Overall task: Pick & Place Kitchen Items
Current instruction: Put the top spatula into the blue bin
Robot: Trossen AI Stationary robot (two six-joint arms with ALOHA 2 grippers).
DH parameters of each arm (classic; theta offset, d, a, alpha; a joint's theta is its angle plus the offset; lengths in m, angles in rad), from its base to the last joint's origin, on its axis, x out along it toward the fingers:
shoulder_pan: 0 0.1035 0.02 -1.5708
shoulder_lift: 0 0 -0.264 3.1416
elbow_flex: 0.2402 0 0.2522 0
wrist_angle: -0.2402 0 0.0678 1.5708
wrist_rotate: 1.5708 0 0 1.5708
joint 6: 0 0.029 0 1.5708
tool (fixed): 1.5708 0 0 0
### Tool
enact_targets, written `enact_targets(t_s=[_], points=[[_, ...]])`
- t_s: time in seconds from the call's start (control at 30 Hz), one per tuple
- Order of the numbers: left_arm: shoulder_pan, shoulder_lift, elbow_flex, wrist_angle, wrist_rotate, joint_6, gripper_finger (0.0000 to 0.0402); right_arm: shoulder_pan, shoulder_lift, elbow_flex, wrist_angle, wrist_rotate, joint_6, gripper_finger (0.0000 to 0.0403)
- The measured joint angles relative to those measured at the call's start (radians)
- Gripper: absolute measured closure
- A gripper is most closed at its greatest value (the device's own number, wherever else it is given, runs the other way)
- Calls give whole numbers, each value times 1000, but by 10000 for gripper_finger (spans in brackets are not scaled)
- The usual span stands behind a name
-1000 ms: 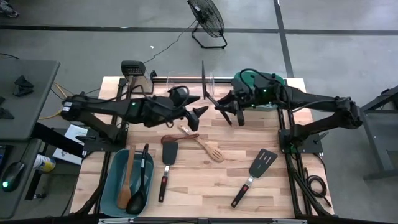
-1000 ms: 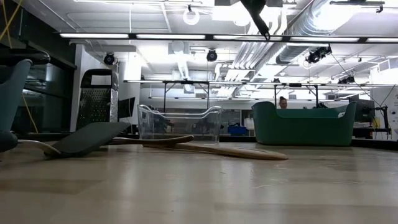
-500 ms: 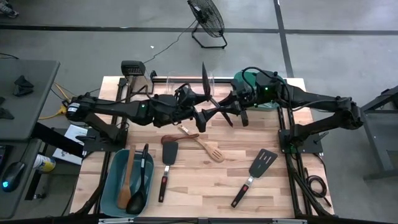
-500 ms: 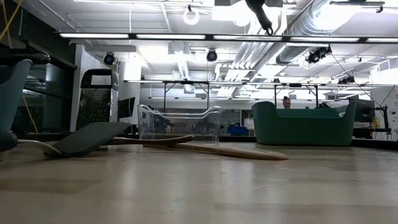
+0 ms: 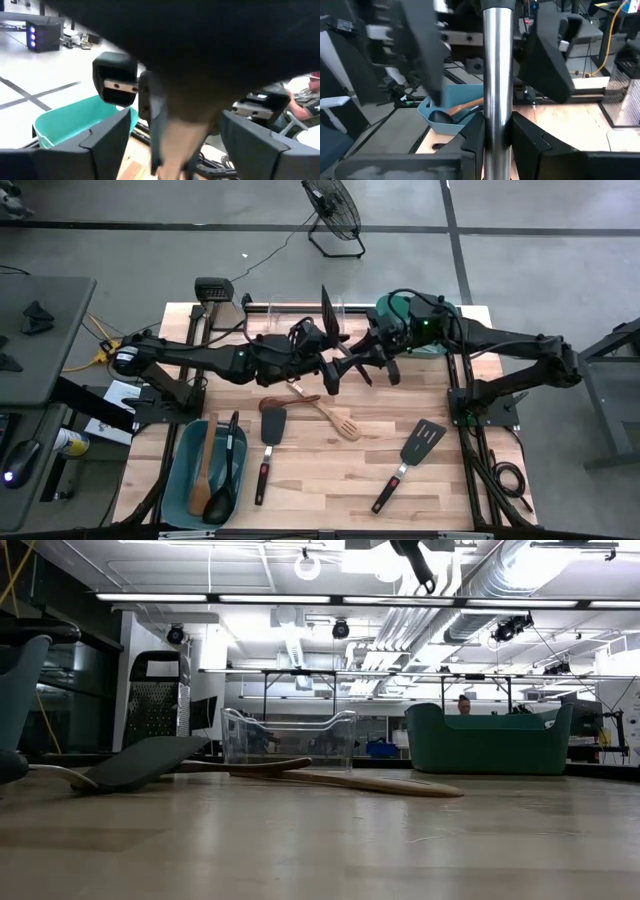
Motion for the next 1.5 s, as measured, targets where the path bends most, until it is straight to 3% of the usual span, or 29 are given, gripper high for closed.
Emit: enact_targets(t_s=[0.53,1.23,1.5], points=[[-1,0,0,-8,-8,3,335,0,-1,0,-29,0,-10,338],[-1,0,0,-8,-4,23,335,0,-1,0,-43,7,-14,333],[-1,0,0,-8,-5,27,335,0,-1,0,-60,12,7,204]])
